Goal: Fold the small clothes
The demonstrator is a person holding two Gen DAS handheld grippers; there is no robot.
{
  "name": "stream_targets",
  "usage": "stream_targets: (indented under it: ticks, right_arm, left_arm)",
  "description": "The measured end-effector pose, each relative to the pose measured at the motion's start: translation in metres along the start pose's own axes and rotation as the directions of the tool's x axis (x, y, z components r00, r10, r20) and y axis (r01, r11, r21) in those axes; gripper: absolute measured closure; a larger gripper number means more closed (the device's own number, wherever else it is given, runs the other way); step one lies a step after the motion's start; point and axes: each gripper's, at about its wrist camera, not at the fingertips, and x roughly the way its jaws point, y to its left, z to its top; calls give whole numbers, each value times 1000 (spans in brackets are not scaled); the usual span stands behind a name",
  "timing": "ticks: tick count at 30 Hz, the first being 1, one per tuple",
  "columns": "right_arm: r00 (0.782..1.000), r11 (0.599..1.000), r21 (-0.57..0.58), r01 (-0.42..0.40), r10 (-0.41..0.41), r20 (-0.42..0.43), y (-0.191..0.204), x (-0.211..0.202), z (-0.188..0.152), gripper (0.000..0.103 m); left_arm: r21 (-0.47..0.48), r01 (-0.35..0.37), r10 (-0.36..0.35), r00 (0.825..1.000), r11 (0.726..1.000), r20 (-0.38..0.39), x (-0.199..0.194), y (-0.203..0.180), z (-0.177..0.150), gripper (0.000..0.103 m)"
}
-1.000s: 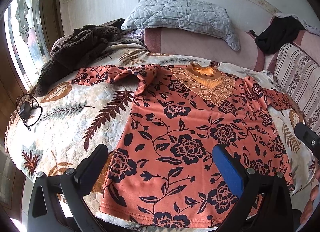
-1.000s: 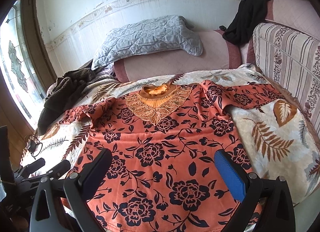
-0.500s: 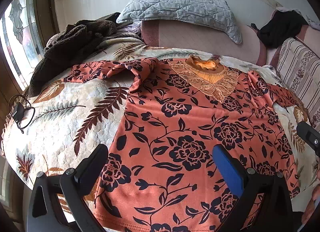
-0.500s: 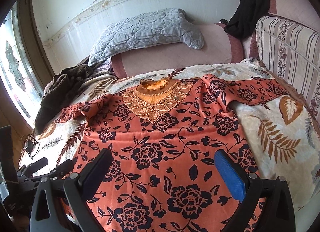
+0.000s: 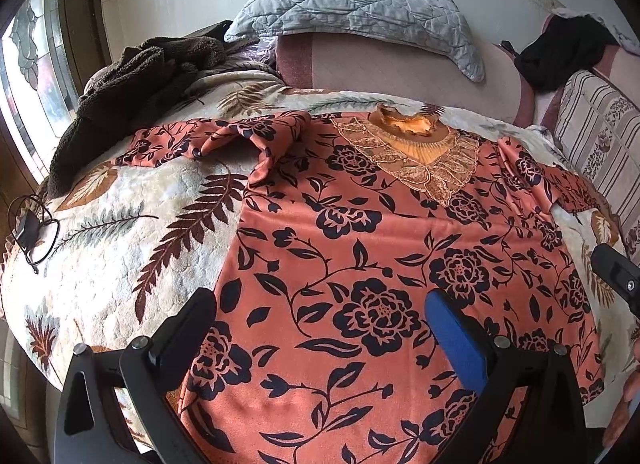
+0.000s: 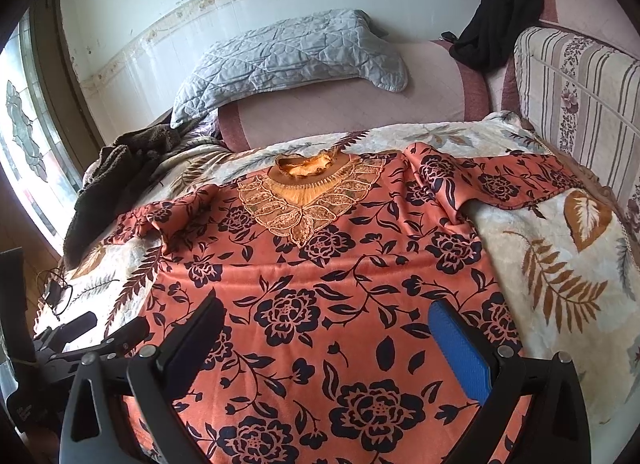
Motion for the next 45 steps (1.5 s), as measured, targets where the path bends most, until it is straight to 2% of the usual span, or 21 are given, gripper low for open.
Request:
stream_targets:
  ticks: [11, 14, 16, 18, 20, 22, 25, 27, 28, 29, 31, 32, 34, 35, 37, 38, 39, 40, 41, 43, 45]
  right_arm:
    - [1000, 1000, 0, 1, -1, 14, -7, 5, 10, 0]
    - [999, 997, 71, -42, 41, 13, -35, 7, 17, 0]
    - [997, 981, 179, -79, 76, 21, -72, 10, 24, 0]
    - [994, 941, 321, -104, 91, 55, -124, 15, 31, 0]
    - [994, 876, 470, -107, 81, 76, -183, 25, 36, 2]
    - [993, 780, 615, -118, 91, 74, -241, 47, 40, 10]
    - [999, 650, 758, -52, 32, 41, -317, 85, 45, 35]
    - [999, 553, 832, -50, 33, 39, -358, 111, 47, 39]
    - [998, 524, 850, -56, 34, 45, -372, 122, 50, 39]
    - [998, 510, 858, -62, 27, 56, -383, 132, 56, 39]
    - [998, 518, 853, -58, -1, 69, -399, 148, 72, 39]
    - [998, 520, 854, -32, -25, 53, -406, 156, 78, 39]
    - [998, 495, 869, 23, -63, 10, -419, 172, 82, 37]
    - [997, 494, 869, 24, -81, 19, -423, 176, 85, 37]
    - [994, 545, 836, 63, -113, -2, -423, 184, 98, 36]
    - [992, 572, 814, 104, -117, -44, -422, 191, 106, 48]
    - [984, 599, 782, 173, -138, -112, -421, 198, 115, 94]
    - [975, 617, 756, 219, -155, -156, -417, 200, 123, 98]
    - [970, 643, 727, 242, -189, -155, -409, 195, 135, 98]
    - [964, 762, 597, 250, -256, -77, -366, 175, 168, 98]
    - [974, 873, 452, 184, -223, 34, -302, 151, 199, 98]
  left_arm:
    - [4, 12, -12, 1000, 1000, 5, 8, 0, 7, 0]
    - [-12, 22, -22, 1000, 1000, 11, 16, 10, 9, 0]
    - [-21, 18, -18, 1000, 1000, 6, 27, 18, 10, 0]
    - [-26, 4, -4, 1000, 1000, 1, 40, 27, 13, 0]
    - [-38, -16, 16, 1000, 999, 3, 52, 36, 15, 0]
    - [-56, -20, 19, 1000, 998, -3, 66, 44, 17, 0]
    - [-75, -27, 26, 1000, 997, -16, 85, 51, 17, 0]
    - [-80, -31, 28, 999, 996, -33, 96, 51, 15, 0]
    - [-80, -31, 29, 999, 996, -36, 99, 49, 16, 0]
    - [-78, -31, 29, 999, 996, -30, 100, 47, 16, 0]
    - [-52, -41, 41, 999, 998, -7, 100, 41, 18, 0]
    - [-33, -52, 52, 999, 998, 0, 100, 37, 19, 0]
    - [-16, -45, 45, 999, 999, 9, 99, 34, 20, 0]
    - [-12, -40, 40, 999, 999, 11, 99, 33, 20, 0]
    - [-7, -40, 40, 999, 999, 5, 100, 33, 20, 0]
    - [-12, -37, 37, 999, 999, 5, 100, 35, 20, 0]
    - [-20, -37, 37, 999, 999, 3, 101, 36, 21, 0]
    - [-31, -37, 37, 999, 999, 2, 101, 38, 22, 0]
    - [-48, -37, 38, 999, 998, 5, 100, 41, 23, 0]
    - [-82, -35, 36, 999, 996, 15, 98, 48, 26, 0]
    - [-106, -33, 36, 999, 994, 31, 93, 53, 27, 0]
